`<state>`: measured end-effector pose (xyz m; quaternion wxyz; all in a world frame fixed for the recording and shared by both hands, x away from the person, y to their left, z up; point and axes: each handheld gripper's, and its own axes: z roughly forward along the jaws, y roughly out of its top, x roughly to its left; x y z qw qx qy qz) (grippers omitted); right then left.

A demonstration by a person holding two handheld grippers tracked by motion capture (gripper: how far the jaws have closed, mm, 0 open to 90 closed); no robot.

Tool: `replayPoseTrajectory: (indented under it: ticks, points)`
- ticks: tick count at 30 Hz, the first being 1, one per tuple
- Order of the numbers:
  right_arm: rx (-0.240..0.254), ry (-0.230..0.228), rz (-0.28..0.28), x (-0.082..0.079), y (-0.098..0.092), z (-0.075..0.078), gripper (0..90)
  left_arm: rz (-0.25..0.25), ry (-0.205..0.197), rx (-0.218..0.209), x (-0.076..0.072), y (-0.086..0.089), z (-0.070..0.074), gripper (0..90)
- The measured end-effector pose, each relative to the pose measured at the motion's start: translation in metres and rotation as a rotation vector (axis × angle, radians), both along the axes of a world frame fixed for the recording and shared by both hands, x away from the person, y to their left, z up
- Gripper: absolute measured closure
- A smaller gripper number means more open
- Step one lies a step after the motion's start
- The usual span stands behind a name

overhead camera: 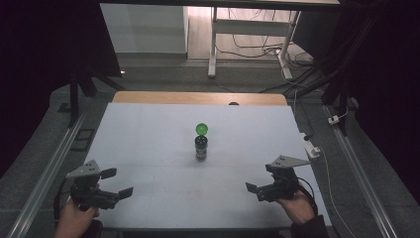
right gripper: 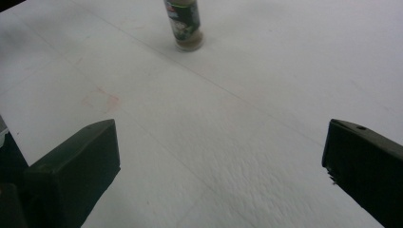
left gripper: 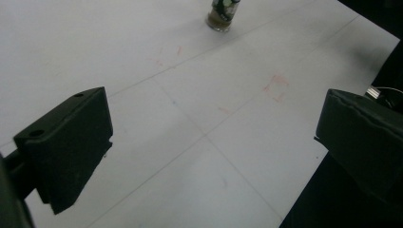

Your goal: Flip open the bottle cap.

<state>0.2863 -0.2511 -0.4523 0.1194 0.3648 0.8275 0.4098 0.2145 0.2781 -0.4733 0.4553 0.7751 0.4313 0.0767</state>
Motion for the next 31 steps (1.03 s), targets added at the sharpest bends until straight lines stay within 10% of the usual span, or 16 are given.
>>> replayPoseTrajectory:
  ticks: [12, 31]
  points:
    - [0.001, 0.031, -0.11, -0.022, -0.043, -0.003, 0.0, 0.07, 0.025, 0.052, -0.017, 0.017, -0.006, 0.0]
    - [-0.057, 0.049, -0.174, -0.039, -0.061, -0.006, 0.0, 0.12, 0.076, 0.118, -0.024, 0.02, -0.008, 0.0]
